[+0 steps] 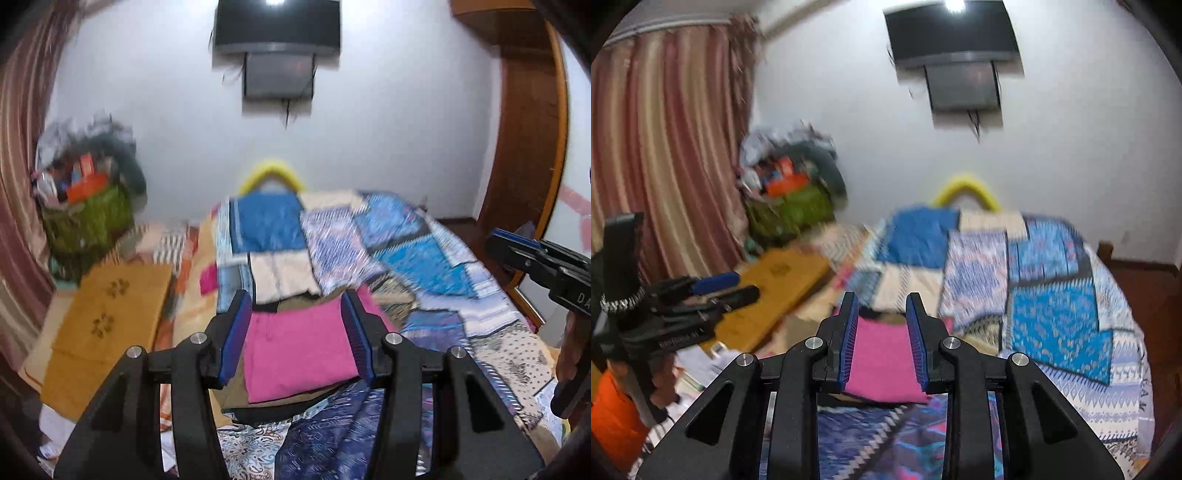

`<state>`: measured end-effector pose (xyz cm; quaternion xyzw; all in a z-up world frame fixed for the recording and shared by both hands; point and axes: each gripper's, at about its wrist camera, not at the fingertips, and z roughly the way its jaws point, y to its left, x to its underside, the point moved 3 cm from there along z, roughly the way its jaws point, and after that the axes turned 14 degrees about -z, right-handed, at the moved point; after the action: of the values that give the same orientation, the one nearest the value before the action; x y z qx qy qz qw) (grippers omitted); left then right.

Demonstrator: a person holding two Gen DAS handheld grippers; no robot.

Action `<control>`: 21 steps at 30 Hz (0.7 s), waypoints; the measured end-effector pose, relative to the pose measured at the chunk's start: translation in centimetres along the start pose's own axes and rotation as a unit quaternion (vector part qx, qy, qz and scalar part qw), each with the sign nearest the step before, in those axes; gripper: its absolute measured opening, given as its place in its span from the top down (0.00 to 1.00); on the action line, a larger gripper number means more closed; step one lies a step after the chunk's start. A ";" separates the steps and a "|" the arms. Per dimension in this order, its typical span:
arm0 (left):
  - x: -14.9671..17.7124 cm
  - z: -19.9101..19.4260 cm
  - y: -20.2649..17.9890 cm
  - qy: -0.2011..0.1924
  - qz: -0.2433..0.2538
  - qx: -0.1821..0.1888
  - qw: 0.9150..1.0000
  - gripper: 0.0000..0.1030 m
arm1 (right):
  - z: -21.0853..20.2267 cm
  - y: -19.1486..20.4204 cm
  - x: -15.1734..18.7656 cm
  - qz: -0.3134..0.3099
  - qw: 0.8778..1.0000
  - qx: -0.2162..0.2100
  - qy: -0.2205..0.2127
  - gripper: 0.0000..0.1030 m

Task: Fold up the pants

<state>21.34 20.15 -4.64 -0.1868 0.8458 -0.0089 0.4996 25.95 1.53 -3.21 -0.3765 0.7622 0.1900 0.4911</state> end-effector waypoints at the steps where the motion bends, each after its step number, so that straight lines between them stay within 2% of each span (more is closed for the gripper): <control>1: -0.1 -1.5 -0.6 -0.013 0.006 0.003 1.000 0.51 | -1.2 0.7 -0.4 -0.003 1.000 -0.002 -0.015 0.77; 6: -0.1 -9.4 -2.7 -0.079 0.011 0.029 0.996 0.51 | -7.4 4.0 -1.9 -0.017 0.996 -0.005 -0.083 0.77; 11: 0.8 -15.1 -3.9 -0.122 0.012 0.034 0.992 0.51 | -11.7 6.8 -1.7 -0.032 0.992 0.004 -0.123 0.77; 13: 1.3 -17.0 -4.1 -0.138 0.012 0.034 0.990 0.47 | -13.1 7.7 -1.4 -0.036 0.990 0.011 -0.135 0.71; 15: 1.7 -18.4 -4.1 -0.150 0.009 0.031 0.988 0.28 | -14.2 8.3 -1.2 -0.034 0.988 0.021 -0.149 0.43; 18: 2.3 -20.1 -3.8 -0.156 -0.006 0.039 0.987 0.16 | -15.4 8.7 -0.9 -0.028 0.984 0.041 -0.169 0.20; 19: 2.4 -20.4 -3.7 -0.155 -0.010 0.039 0.987 0.14 | -15.7 8.8 -0.8 -0.026 0.983 0.049 -0.173 0.17; 21: 2.5 -20.9 -3.3 -0.157 -0.020 0.039 0.987 0.03 | -16.3 8.8 -0.7 -0.023 0.982 0.063 -0.178 0.06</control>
<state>3.52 12.65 4.39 -0.1831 0.7522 -0.0225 0.6326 9.49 -3.27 3.96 -0.3225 0.6639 0.1946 0.6460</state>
